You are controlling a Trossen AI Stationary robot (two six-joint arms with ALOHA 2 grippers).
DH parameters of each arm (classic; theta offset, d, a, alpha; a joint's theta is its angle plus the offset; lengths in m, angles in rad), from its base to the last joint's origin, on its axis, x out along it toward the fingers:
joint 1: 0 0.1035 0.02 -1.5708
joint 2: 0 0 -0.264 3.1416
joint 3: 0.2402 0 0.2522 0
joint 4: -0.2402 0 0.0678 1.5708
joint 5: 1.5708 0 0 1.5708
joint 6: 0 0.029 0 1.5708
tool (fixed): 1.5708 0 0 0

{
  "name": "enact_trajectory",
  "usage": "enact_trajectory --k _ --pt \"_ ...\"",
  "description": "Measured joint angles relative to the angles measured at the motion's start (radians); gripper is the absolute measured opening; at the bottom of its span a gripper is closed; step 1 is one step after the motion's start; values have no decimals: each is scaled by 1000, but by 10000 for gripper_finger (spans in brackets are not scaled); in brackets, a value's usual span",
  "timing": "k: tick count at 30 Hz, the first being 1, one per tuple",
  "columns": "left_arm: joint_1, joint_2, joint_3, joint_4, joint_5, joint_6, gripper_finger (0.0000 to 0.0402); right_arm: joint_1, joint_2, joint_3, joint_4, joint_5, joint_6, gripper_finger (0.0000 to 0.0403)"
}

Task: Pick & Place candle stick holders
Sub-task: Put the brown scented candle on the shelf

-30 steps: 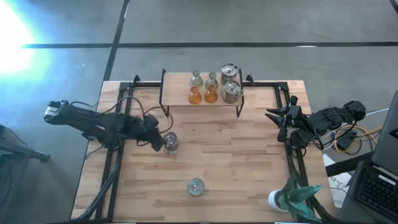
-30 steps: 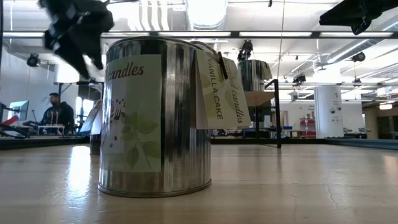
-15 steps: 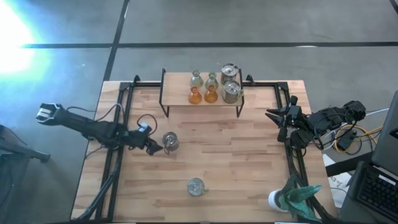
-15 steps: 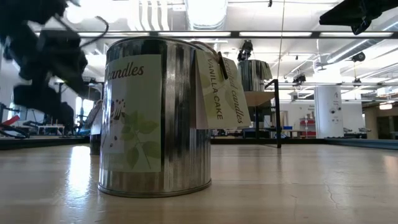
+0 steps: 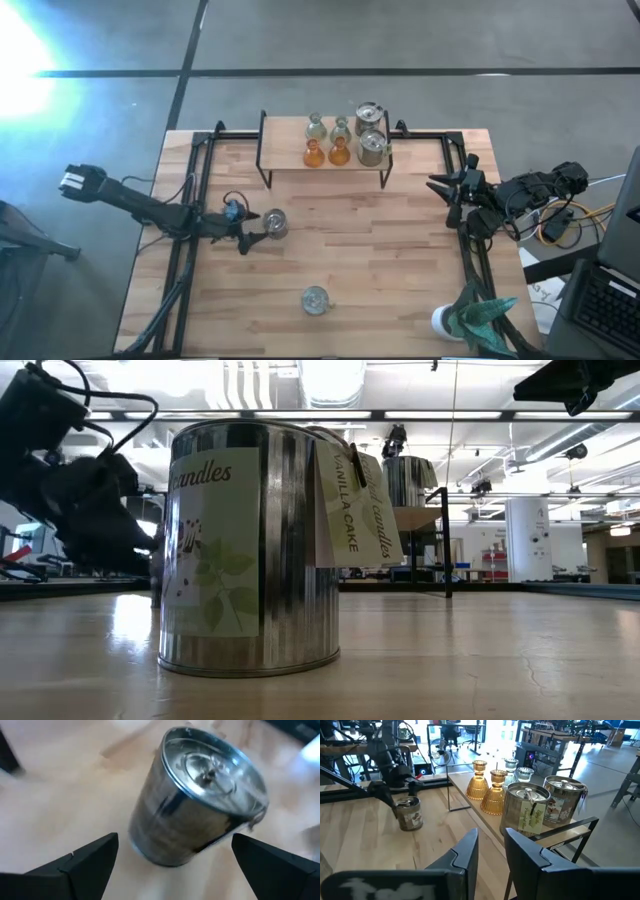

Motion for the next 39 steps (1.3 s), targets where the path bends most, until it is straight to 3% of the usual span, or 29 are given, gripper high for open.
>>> enact_trajectory --k 5,13,24,30,39 --pt "0 52 -1 35 -37 170 392 0 0 0 0 0 0 88" --pt "0 169 -1 196 -9 285 394 0 0 0 0 0 0 71" --pt "0 361 2 430 -8 320 395 0 0 0 0 0 0 66" --pt "0 460 28 558 41 396 394 0 0 0 0 0 0 78" --pt "16 616 104 600 115 500 394 0 0 0 0 0 0 91"
